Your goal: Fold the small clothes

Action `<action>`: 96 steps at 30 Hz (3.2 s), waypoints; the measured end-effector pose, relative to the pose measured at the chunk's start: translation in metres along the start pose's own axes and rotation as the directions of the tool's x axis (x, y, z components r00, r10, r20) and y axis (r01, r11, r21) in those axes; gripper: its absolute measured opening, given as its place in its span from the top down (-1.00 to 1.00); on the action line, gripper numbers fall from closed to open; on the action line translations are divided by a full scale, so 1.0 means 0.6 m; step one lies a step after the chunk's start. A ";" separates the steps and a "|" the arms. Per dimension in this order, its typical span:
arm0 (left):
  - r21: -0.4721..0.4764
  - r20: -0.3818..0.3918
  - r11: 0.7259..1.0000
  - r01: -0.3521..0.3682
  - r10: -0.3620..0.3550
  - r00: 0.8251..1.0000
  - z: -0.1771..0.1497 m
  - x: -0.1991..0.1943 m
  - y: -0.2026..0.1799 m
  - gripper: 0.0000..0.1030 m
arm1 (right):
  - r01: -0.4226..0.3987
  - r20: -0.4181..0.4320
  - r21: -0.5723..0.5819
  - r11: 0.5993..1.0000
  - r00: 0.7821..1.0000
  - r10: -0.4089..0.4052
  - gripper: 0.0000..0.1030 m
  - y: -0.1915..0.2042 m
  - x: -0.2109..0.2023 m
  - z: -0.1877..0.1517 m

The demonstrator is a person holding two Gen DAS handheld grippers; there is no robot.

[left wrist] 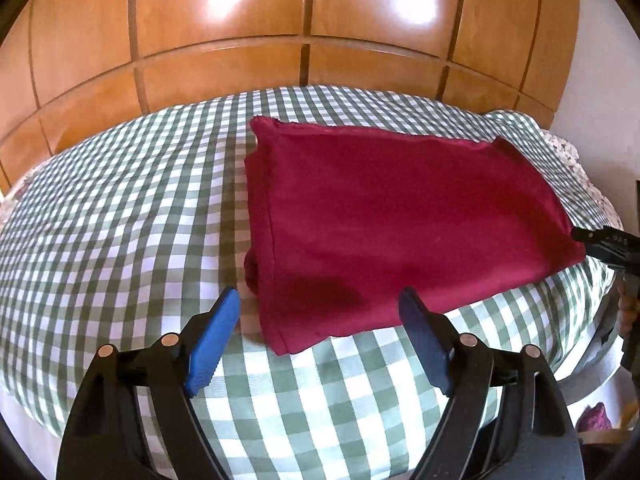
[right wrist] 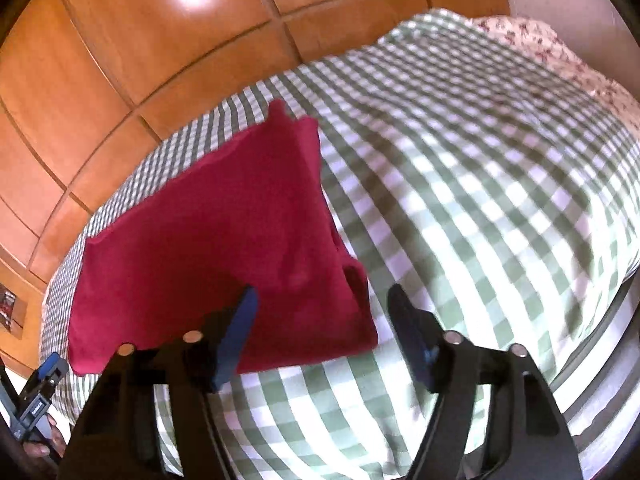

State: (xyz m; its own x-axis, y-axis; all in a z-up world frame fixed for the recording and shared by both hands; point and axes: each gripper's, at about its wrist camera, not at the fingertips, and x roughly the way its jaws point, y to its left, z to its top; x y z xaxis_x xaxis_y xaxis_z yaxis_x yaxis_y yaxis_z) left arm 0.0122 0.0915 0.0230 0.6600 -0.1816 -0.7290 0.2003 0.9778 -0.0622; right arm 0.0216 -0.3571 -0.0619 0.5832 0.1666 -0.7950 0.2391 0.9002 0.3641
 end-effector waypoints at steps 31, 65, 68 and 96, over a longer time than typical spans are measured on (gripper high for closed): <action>-0.142 -0.004 0.971 0.194 -0.196 0.981 -0.029 -0.008 0.070 -0.08 | -0.033 0.085 -0.133 0.991 0.995 0.045 -0.22 0.087 -0.074 -0.001; -0.386 0.028 0.887 0.254 -0.264 0.964 0.113 0.050 0.173 -0.09 | -0.050 -0.046 -0.256 0.965 0.998 0.040 -0.61 0.149 0.044 -0.051; -0.396 -0.011 0.884 0.247 -0.274 0.962 0.146 0.098 0.163 -0.09 | -0.058 -0.048 -0.251 0.966 0.998 0.047 -0.67 0.150 0.045 -0.051; -0.093 0.098 0.993 -0.073 0.083 0.992 0.147 0.176 -0.020 -0.51 | -0.110 0.028 -0.246 0.963 0.992 0.120 -0.75 0.181 0.041 0.094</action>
State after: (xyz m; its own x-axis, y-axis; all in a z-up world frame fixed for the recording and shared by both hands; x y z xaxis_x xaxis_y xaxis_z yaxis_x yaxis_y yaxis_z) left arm 0.1433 0.0513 0.0072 0.7421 -0.1096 -0.6613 0.0828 0.9940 -0.0718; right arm 0.1061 -0.2779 -0.0145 0.6289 0.2624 -0.7319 -0.0249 0.9476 0.3184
